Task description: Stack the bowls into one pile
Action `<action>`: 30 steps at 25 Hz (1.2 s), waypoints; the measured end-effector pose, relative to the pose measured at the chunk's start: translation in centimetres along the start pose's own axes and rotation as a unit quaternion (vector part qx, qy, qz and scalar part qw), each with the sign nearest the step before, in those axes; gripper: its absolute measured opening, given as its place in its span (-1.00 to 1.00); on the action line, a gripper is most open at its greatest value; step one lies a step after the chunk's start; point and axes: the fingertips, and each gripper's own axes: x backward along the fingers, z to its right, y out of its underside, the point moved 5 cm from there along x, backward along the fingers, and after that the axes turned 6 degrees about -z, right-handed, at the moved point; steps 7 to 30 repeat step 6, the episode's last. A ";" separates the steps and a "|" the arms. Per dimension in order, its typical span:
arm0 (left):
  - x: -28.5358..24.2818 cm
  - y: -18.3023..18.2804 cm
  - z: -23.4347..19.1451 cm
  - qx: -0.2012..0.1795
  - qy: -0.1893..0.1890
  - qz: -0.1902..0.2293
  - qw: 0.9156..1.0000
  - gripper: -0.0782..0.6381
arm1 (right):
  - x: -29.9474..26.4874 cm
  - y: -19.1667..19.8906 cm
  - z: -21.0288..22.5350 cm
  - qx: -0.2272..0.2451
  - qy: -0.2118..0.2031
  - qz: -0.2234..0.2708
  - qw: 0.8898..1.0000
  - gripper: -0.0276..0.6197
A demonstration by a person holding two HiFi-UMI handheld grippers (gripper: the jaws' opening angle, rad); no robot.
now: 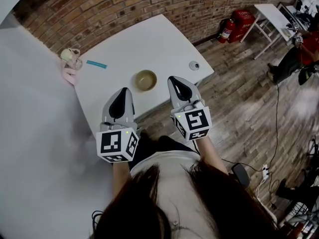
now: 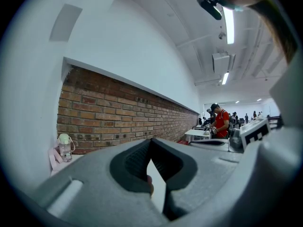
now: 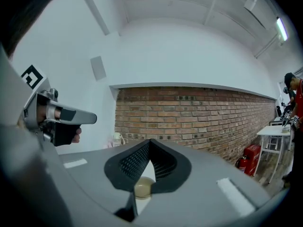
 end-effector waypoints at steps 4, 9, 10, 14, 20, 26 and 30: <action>0.0 0.3 0.6 0.000 -0.002 -0.001 1.000 -0.78 | 0.3 0.2 0.3 -0.001 -0.001 0.000 1.000 -0.91; 0.1 0.3 0.8 0.000 -0.003 -0.001 1.000 -0.78 | 0.5 0.3 0.5 -0.001 -0.002 0.001 1.000 -0.91; 0.1 0.3 0.8 0.000 -0.003 -0.001 1.000 -0.78 | 0.5 0.3 0.5 -0.001 -0.002 0.001 1.000 -0.91; 0.1 0.3 0.8 0.000 -0.003 -0.001 1.000 -0.78 | 0.5 0.3 0.5 -0.001 -0.002 0.001 1.000 -0.91; 0.1 0.3 0.8 0.000 -0.003 -0.001 1.000 -0.78 | 0.5 0.3 0.5 -0.001 -0.002 0.001 1.000 -0.91; 0.1 0.3 0.8 0.000 -0.003 -0.001 1.000 -0.78 | 0.5 0.3 0.5 -0.001 -0.002 0.001 1.000 -0.91; 0.1 0.3 0.8 0.000 -0.003 -0.001 1.000 -0.78 | 0.5 0.3 0.5 -0.001 -0.002 0.001 1.000 -0.91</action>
